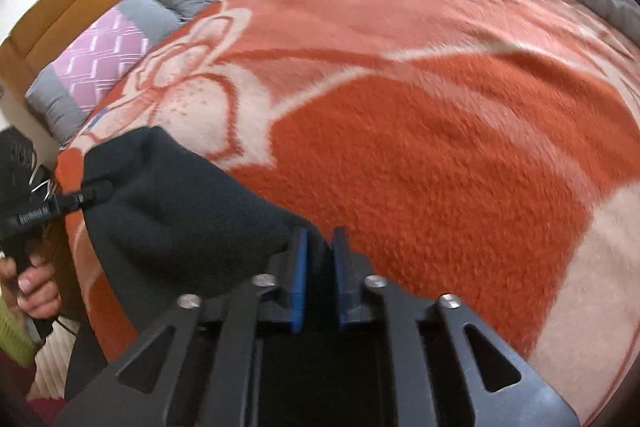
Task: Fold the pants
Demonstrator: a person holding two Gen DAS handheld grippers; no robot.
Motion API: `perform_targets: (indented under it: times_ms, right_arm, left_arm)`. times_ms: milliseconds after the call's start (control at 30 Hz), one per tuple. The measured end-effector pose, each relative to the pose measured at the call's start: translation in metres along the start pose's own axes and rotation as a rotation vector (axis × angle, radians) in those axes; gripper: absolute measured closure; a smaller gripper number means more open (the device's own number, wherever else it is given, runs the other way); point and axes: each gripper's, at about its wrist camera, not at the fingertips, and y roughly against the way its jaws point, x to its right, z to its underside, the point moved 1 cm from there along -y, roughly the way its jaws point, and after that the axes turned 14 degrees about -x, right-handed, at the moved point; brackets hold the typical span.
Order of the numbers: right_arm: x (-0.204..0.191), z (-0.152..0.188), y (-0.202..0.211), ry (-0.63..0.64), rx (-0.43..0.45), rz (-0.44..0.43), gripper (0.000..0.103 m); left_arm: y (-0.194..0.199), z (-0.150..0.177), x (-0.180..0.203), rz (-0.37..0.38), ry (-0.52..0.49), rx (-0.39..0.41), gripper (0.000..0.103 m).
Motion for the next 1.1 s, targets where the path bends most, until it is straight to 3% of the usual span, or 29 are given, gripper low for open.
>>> perform_targets:
  times_ms: [67, 233, 433, 633, 933, 1100]
  right_arm:
    - [0.006, 0.009, 0.018, -0.037, 0.039, 0.007, 0.058]
    - [0.023, 0.045, 0.074, -0.097, 0.150, -0.023, 0.057]
    - [0.048, 0.105, 0.119, -0.199, 0.206, 0.012, 0.056]
    - [0.078, 0.175, 0.146, -0.345, 0.223, 0.047, 0.056]
    - [0.120, 0.268, 0.164, -0.585, 0.231, 0.042, 0.055]
    - [0.140, 0.302, 0.165, -0.702, 0.257, 0.005, 0.047]
  left_arm:
    - [0.009, 0.004, -0.003, -0.008, 0.008, 0.020, 0.061]
    - [0.047, 0.009, 0.006, -0.022, -0.018, 0.105, 0.060]
    - [0.066, 0.018, 0.073, 0.004, -0.227, 0.114, 0.051]
    - [0.042, 0.050, 0.163, 0.044, -0.486, 0.026, 0.045]
    - [0.012, 0.087, 0.269, 0.117, -0.702, -0.105, 0.040]
    - [-0.001, 0.098, 0.320, 0.138, -0.819, -0.157, 0.038]
